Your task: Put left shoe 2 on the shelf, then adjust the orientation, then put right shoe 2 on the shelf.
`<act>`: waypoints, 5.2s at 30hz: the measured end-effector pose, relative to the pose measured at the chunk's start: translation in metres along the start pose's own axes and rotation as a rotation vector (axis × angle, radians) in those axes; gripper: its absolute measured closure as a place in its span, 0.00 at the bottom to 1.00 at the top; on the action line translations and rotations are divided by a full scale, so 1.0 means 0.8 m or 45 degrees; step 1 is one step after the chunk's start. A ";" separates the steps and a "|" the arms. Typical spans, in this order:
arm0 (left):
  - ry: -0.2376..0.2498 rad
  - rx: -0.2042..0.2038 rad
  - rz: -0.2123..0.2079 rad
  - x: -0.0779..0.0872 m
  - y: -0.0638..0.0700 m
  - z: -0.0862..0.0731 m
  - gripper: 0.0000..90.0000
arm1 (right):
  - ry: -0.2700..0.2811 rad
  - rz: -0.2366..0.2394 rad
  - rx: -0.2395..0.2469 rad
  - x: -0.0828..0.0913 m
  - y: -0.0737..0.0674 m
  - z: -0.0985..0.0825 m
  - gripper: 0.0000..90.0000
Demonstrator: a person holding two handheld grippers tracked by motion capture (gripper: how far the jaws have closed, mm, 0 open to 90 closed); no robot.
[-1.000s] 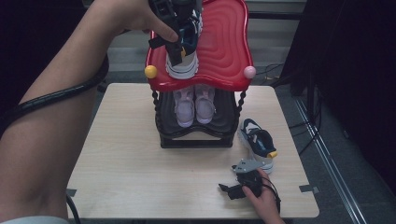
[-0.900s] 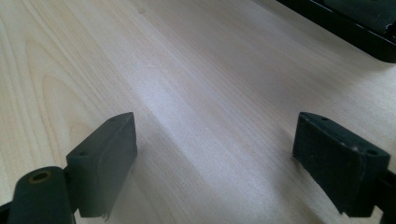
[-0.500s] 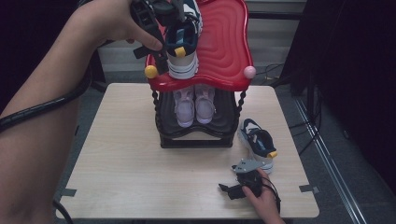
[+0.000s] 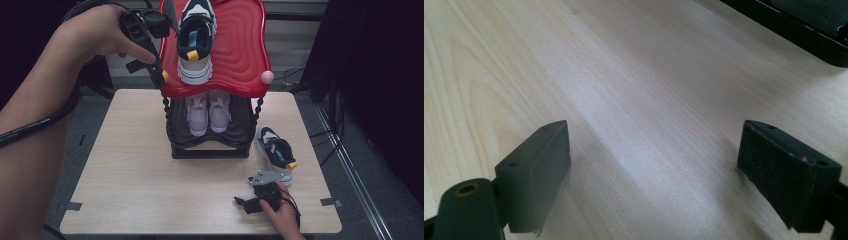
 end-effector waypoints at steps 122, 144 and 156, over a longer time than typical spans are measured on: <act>0.406 0.272 -0.132 -0.412 0.047 -0.141 0.22 | 0.003 0.006 -0.003 0.000 -0.002 0.000 0.15; 0.696 0.339 -0.036 -0.445 0.061 -0.142 0.17 | 0.000 0.013 0.004 0.001 -0.002 -0.001 0.14; 0.785 0.332 -0.022 -0.450 0.061 -0.142 0.11 | -0.033 0.033 0.021 0.009 0.006 0.005 0.20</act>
Point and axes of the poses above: each handheld gripper's, and its own axes: x roughly backward along the jaws, z roughly out of its top, y roughly to its right, the point moved 8 cm from there along -x, roughly forward along the jaws, and after that the axes turned 4 degrees about x, right-handed, at the moved point
